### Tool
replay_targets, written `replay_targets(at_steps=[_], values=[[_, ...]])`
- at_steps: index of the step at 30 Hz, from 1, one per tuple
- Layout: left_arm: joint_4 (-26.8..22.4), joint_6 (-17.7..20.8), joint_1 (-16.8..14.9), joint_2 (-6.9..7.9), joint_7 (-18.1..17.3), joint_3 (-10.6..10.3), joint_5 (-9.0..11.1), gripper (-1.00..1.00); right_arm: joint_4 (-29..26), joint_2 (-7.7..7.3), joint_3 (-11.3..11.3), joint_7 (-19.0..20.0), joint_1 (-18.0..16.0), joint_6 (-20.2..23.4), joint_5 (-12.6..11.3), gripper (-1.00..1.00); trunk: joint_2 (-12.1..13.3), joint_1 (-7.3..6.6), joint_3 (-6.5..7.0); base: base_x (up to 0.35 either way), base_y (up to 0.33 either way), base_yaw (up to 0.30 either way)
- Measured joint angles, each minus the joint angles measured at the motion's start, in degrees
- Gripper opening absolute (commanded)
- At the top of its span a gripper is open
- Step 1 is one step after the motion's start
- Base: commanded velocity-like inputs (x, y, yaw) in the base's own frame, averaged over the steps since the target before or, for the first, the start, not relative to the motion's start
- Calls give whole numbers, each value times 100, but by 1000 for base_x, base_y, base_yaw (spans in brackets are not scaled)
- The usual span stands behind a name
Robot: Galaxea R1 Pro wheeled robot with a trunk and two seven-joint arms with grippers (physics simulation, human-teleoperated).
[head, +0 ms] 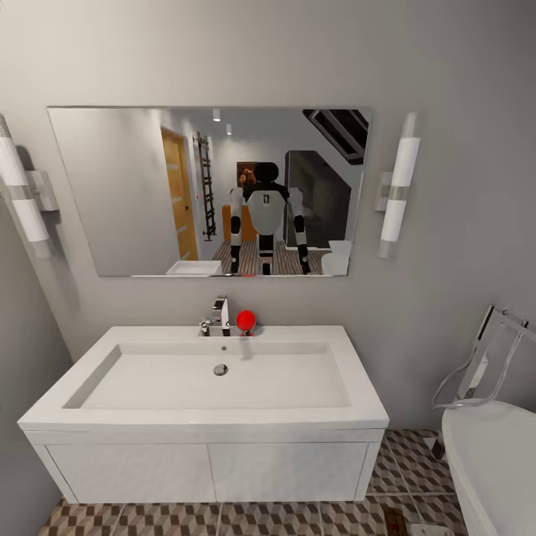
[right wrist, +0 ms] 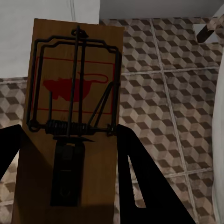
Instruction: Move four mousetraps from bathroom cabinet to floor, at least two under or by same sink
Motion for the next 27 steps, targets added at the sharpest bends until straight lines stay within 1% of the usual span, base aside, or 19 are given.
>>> replay_targets(at_steps=[5, 8, 27], values=[[-1, 0, -1, -2, 0, 0, 1, -100, 0, 1, 0, 1, 0, 0, 0, -100, 0, 0, 0, 0, 220, 0], [-1, 2, 0, -2, 0, 0, -3, -100, 0, 2, -3, 2, 0, 0, 0, -100, 0, 0, 0, 0, 90, 0], [-2, 1, 0, -2, 0, 0, -8, -100, 0, -1, 2, -2, 0, 4, 0, -100, 0, 0, 0, 0, 6, 0]])
